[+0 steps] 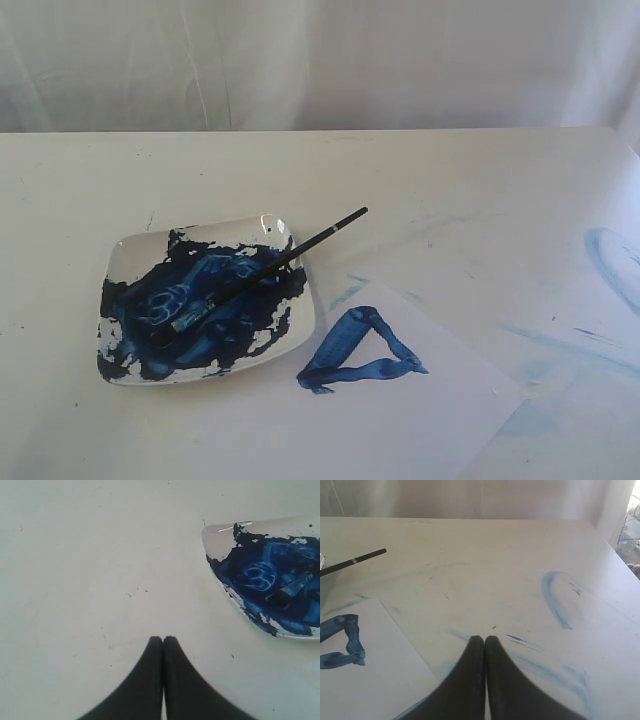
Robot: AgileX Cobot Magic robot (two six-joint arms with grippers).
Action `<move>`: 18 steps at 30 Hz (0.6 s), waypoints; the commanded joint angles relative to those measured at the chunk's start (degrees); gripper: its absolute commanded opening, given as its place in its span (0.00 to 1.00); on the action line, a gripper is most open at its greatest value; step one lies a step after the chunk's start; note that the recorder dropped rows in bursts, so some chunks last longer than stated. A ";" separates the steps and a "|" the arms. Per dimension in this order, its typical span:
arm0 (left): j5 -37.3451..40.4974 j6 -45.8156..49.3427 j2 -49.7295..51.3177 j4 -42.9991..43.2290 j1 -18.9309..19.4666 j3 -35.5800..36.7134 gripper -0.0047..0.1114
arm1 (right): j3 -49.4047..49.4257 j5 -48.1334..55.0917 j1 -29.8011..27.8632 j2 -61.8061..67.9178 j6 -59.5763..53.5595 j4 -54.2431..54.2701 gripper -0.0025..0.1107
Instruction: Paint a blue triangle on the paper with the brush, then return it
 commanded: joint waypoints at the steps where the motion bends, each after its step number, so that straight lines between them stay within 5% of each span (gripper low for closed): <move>1: 0.01 0.01 -0.24 -0.18 -0.10 0.26 0.04 | 0.31 -0.44 -0.31 -0.29 0.23 -0.01 0.02; 18: 0.01 0.15 -0.24 -0.18 -0.10 0.26 0.04 | 0.31 -0.44 -0.24 -0.29 1.35 -0.01 0.02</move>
